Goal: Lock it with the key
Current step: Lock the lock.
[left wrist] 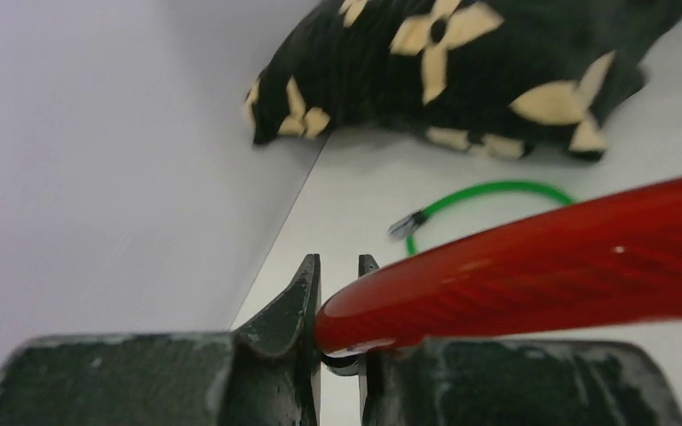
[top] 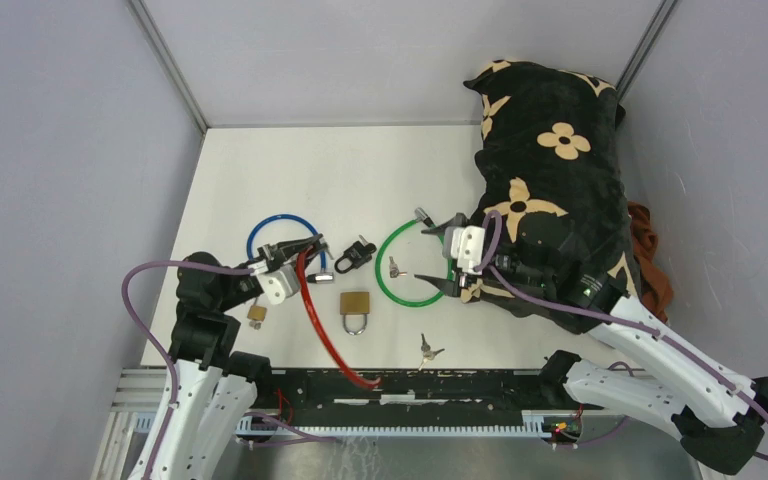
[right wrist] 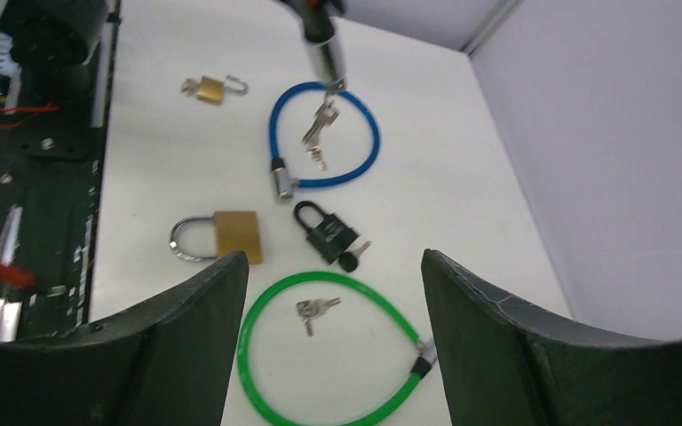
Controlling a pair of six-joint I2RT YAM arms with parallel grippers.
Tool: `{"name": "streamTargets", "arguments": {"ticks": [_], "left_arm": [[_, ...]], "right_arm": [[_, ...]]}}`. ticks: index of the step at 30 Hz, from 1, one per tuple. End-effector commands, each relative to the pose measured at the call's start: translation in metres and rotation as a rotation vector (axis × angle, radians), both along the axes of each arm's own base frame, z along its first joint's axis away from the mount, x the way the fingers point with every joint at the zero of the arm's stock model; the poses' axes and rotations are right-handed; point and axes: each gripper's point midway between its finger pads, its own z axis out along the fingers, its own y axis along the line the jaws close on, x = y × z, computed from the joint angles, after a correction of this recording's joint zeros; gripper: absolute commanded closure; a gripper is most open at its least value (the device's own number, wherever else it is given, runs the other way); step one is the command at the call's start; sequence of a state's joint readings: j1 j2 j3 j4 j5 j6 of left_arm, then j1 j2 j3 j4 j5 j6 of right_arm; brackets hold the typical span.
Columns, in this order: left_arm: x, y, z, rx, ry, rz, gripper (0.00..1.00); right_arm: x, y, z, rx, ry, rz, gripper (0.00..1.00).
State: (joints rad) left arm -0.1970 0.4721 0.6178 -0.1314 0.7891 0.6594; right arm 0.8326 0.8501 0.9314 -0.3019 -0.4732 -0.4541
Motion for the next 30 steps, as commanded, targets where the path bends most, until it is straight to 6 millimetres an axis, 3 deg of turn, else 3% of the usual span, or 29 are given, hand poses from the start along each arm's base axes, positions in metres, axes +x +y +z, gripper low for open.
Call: {"name": "streamTargets", "arguments": {"ticks": [1,8,14,19,21,23,28,30], "left_arm": [[-0.073,-0.043,0.037,-0.058,-0.107,-0.489,0.98],[-0.092,-0.050,0.051,-0.079,-0.052,-0.587,0.98],[-0.096,-0.051,0.057,-0.100,-0.044,-0.590,0.98],[-0.097,-0.053,0.061,-0.124,-0.036,-0.596,0.98],[-0.099,-0.054,0.062,-0.131,-0.037,-0.601,0.98],[-0.099,-0.054,0.065,-0.140,-0.043,-0.597,0.98],[-0.094,-0.052,0.069,-0.180,-0.024,-0.554,0.98],[-0.090,-0.052,0.067,-0.197,-0.007,-0.533,0.98]], "right_arm": [[0.039,0.021,0.048,0.103,-0.116,-0.081,0.23],[0.023,0.100,0.044,0.141,-0.058,0.249,0.21],[-0.005,0.132,0.034,0.152,-0.037,0.436,0.20],[-0.005,0.152,0.027,0.178,0.023,0.448,0.23],[-0.001,0.158,0.026,0.196,0.042,0.444,0.32],[0.004,0.165,0.020,0.182,0.069,0.434,0.53],[0.001,0.165,0.026,0.198,0.073,0.452,0.94],[0.003,0.160,0.030,0.215,0.064,0.427,1.00]]}}
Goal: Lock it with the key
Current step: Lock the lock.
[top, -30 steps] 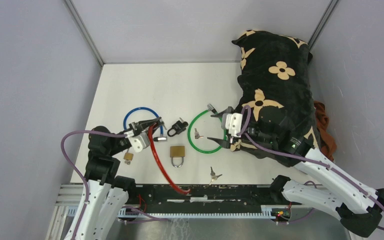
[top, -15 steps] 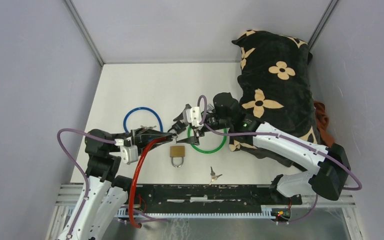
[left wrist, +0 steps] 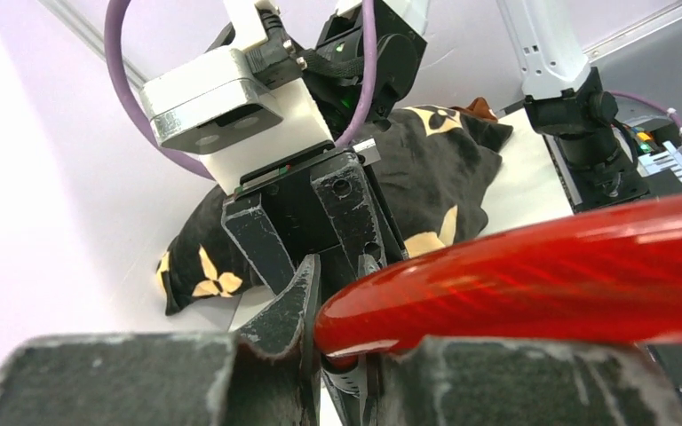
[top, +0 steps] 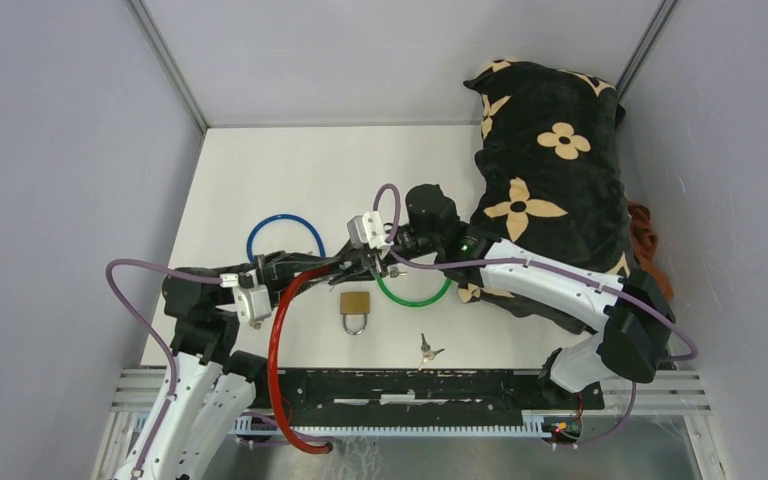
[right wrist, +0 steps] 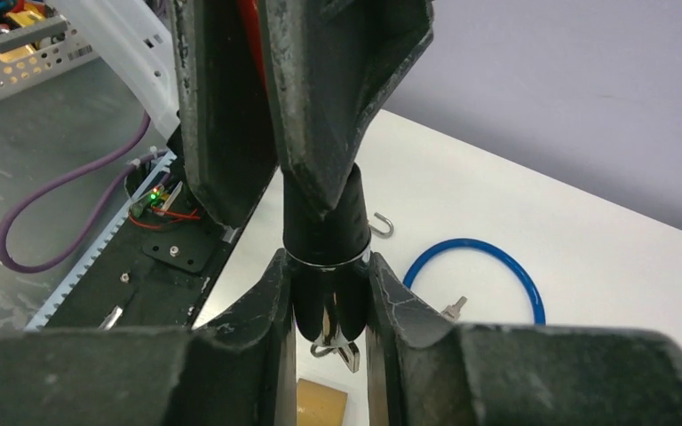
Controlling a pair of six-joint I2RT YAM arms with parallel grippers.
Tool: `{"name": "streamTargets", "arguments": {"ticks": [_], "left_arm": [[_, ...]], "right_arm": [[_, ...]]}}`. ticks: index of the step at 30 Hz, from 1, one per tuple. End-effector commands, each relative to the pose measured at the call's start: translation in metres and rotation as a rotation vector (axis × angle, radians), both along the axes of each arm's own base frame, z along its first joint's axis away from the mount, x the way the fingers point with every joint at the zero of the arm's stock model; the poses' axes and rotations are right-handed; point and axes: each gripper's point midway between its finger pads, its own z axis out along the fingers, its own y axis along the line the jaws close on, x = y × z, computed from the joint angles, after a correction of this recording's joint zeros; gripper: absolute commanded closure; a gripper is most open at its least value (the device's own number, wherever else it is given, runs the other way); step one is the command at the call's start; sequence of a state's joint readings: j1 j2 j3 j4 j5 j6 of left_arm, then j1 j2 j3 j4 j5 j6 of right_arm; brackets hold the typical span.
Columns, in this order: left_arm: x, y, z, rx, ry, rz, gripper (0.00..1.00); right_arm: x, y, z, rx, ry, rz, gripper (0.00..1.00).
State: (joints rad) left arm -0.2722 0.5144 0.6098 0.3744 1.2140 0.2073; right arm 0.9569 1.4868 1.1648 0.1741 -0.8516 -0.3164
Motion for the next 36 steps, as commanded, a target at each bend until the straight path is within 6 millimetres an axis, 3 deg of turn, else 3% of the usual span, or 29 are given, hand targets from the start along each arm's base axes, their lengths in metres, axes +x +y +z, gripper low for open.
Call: {"name": "streamTargets", "arguments": {"ticks": [1,5,6,7,8,11,21,24,32,35,36], "left_arm": [[-0.003,0.001,0.011,-0.049,0.045,0.014,0.98],[0.006,0.004,0.013,-0.089,0.087,0.072,0.98],[0.007,0.004,0.014,-0.094,0.096,0.079,0.98],[0.007,0.004,0.013,-0.095,0.103,0.075,0.98],[0.006,0.004,0.014,-0.098,0.107,0.068,0.98],[0.001,0.003,0.015,-0.100,0.109,0.043,0.98],[0.002,0.001,0.014,-0.112,0.143,0.033,0.98],[0.001,0.000,0.015,-0.119,0.140,0.030,0.98],[0.004,0.001,0.009,-0.125,0.178,0.042,0.98],[0.010,0.003,0.010,-0.145,0.206,0.079,0.96],[0.013,0.004,0.010,-0.153,0.223,0.099,0.84]], "right_arm": [[0.015,-0.004,0.050,0.144,-0.055,-0.079,1.00],[0.022,-0.025,0.059,0.199,-0.039,-0.125,1.00],[0.024,-0.027,0.058,0.198,-0.039,-0.133,0.92],[0.023,-0.027,0.058,0.197,-0.046,-0.131,0.67],[0.022,-0.027,0.057,0.195,-0.047,-0.124,0.51],[0.019,-0.023,0.058,0.207,-0.019,-0.095,0.32],[0.008,-0.005,0.051,0.196,0.000,-0.035,0.28],[0.003,0.001,0.054,0.201,0.000,-0.013,0.35],[0.002,-0.001,0.059,0.242,0.011,-0.036,1.00],[0.014,-0.009,0.056,0.248,0.006,-0.116,1.00],[0.020,-0.015,0.054,0.253,0.006,-0.158,1.00]]}}
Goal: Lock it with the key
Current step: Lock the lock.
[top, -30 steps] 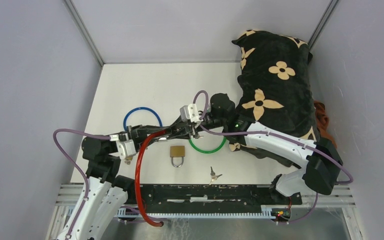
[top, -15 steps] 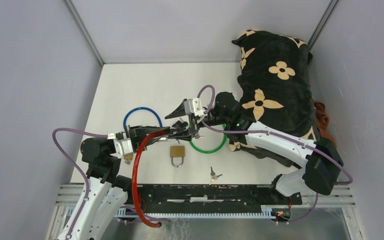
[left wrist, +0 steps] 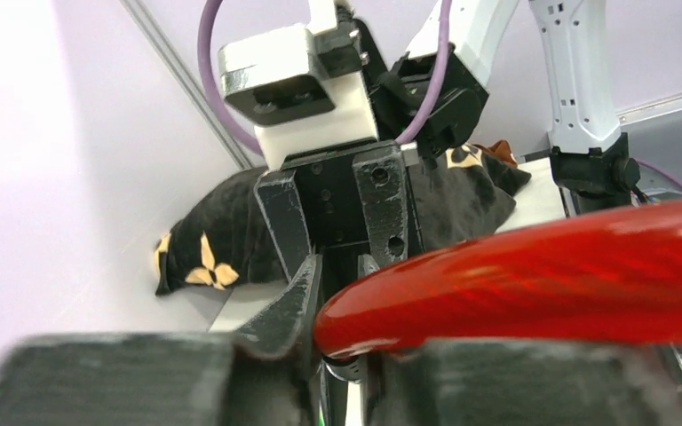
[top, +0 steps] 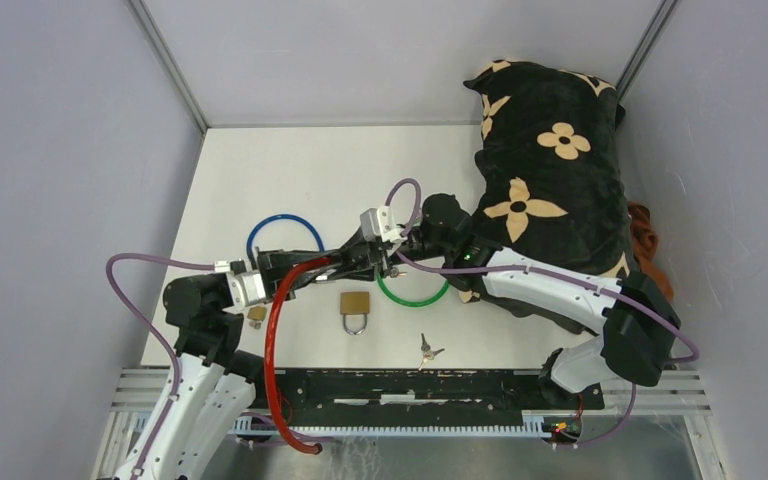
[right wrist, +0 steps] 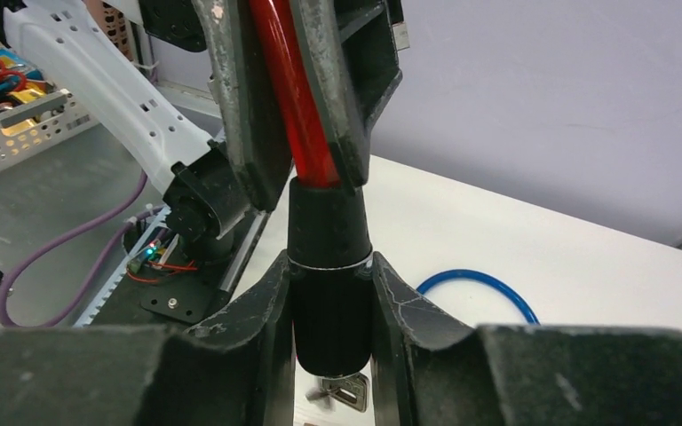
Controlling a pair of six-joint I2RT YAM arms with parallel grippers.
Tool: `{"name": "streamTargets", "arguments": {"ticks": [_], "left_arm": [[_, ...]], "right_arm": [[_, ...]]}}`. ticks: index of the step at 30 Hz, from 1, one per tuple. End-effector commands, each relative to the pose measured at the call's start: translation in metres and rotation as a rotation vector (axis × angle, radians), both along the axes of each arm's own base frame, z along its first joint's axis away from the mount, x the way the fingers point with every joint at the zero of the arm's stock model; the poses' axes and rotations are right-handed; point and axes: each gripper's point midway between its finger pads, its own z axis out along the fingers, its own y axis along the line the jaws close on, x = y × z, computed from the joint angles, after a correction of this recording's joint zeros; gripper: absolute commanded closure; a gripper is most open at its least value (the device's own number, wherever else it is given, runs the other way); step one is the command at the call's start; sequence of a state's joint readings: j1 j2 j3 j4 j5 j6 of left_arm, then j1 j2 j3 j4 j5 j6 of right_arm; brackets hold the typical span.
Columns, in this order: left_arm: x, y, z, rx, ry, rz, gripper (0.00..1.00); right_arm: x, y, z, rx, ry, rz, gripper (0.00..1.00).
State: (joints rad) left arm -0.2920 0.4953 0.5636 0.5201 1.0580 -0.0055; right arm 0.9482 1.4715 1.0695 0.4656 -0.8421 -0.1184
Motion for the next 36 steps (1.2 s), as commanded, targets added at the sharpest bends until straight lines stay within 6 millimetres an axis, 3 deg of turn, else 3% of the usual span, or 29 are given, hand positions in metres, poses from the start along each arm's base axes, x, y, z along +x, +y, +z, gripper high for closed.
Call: {"name": "streamTargets", "arguments": {"ticks": [1,2,3,6,9,11,13,17,21,23,25,27,29,31,33,34,36], "left_arm": [[0.009,0.002,-0.006,-0.027,0.124,0.046,0.65],[0.012,0.004,-0.009,-0.023,0.138,0.066,0.46],[0.016,0.005,-0.013,-0.016,0.158,0.091,0.34],[0.036,0.012,-0.048,0.028,0.261,0.204,0.18],[0.053,0.022,-0.100,0.129,0.387,0.311,0.18],[0.066,0.030,-0.118,0.163,0.448,0.394,0.22],[0.080,0.040,-0.122,0.152,0.490,0.490,0.27],[0.097,0.053,-0.087,0.057,0.520,0.600,0.29],[0.106,0.058,-0.031,-0.028,0.440,0.639,0.29],[0.126,0.081,-0.016,-0.076,0.378,0.796,0.29],[0.132,0.095,0.002,-0.092,0.262,0.874,0.31],[0.122,0.085,0.017,-0.073,0.197,0.804,0.31],[0.096,0.058,0.025,-0.009,0.159,0.614,0.32],[0.058,0.027,0.019,0.090,0.173,0.356,0.32],[0.027,0.009,0.005,0.158,0.282,0.152,0.30],[0.022,0.005,-0.003,0.178,0.349,0.107,0.28],[0.033,0.005,-0.012,0.186,0.413,0.139,0.24]], "right_arm": [[0.027,-0.022,0.036,0.136,-0.060,-0.184,1.00],[0.032,-0.031,0.034,0.148,-0.056,-0.226,1.00],[0.039,-0.040,0.030,0.156,-0.049,-0.268,1.00],[0.054,-0.063,0.022,0.158,-0.041,-0.368,1.00],[0.070,-0.085,0.016,0.142,-0.042,-0.460,1.00],[0.081,-0.098,0.017,0.128,-0.056,-0.523,1.00],[0.093,-0.113,0.021,0.115,-0.083,-0.599,1.00],[0.122,-0.147,0.031,0.054,-0.135,-0.786,1.00],[0.144,-0.183,0.042,-0.029,-0.214,-0.966,1.00],[0.149,-0.195,0.047,-0.064,-0.246,-1.026,1.00],[0.150,-0.201,0.048,-0.097,-0.262,-1.048,1.00],[0.150,-0.201,0.043,-0.140,-0.263,-1.038,1.00],[0.150,-0.201,0.033,-0.189,-0.251,-1.027,1.00],[0.149,-0.199,0.025,-0.216,-0.236,-1.011,1.00],[0.144,-0.193,0.021,-0.212,-0.225,-0.970,1.00],[0.140,-0.189,0.020,-0.210,-0.220,-0.941,1.00],[0.125,-0.175,0.018,-0.198,-0.221,-0.822,1.00]]}}
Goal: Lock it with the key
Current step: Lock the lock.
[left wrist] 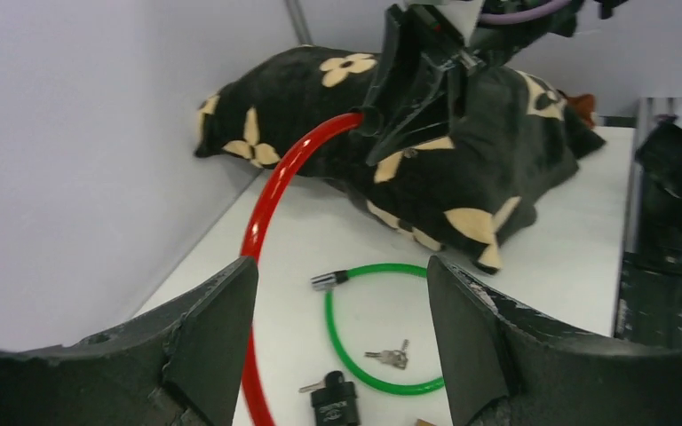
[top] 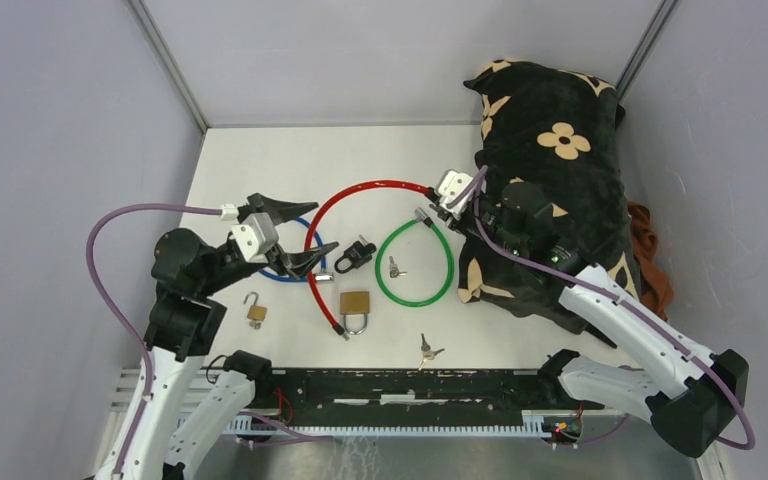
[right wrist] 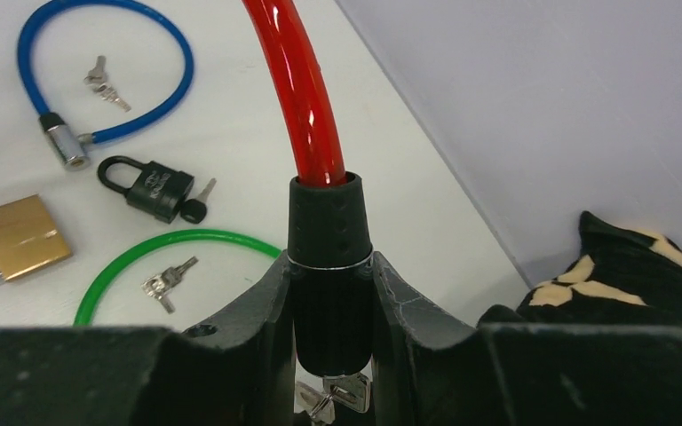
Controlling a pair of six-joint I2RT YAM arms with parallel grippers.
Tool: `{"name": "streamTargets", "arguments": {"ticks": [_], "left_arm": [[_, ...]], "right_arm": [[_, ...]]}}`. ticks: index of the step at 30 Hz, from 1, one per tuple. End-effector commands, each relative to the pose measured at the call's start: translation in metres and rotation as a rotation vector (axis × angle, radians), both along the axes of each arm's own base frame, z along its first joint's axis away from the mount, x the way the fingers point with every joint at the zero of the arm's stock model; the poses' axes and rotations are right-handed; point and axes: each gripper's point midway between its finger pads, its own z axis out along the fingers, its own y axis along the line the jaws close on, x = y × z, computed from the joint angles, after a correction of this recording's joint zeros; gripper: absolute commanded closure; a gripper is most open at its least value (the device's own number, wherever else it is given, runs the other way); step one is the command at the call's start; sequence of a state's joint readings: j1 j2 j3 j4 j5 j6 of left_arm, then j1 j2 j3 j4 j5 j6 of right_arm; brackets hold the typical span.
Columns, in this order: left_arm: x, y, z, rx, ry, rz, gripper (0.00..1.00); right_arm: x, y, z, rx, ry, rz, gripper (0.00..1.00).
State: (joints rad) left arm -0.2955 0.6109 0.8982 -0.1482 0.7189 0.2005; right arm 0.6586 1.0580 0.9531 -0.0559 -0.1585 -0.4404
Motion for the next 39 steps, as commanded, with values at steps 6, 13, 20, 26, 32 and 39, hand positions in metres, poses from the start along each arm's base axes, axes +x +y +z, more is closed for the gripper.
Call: {"name": "streamTargets", "arguments": {"ticks": [6,13,20,26,32,39], "left_arm": [[0.029,-0.006,-0.046,0.200,0.072,0.006,0.13],[0.048,0.005,-0.072,0.376,-0.079,0.071,0.33],[0.015,-0.007,-0.056,0.422,-0.336,-0.094,0.98],[-0.021,-0.017,-0.054,0.441,-0.447,-0.265,0.98],[-0.035,-0.016,-0.076,0.482,-0.459,-0.330,0.98],[-0.039,-0.017,-0.048,0.407,-0.515,-0.287,0.98]], "right_arm": [[-0.061,0.043,0.019,0.095,-0.004,0.390,1.00],[-0.094,0.052,0.005,0.081,0.031,0.568,1.00],[-0.131,0.049,-0.015,-0.025,0.107,0.770,0.42],[-0.145,0.025,0.008,-0.070,0.048,0.761,0.23],[-0.151,0.001,0.022,-0.107,0.005,0.667,0.21],[-0.126,-0.035,0.035,-0.176,-0.072,0.397,0.19]]}}
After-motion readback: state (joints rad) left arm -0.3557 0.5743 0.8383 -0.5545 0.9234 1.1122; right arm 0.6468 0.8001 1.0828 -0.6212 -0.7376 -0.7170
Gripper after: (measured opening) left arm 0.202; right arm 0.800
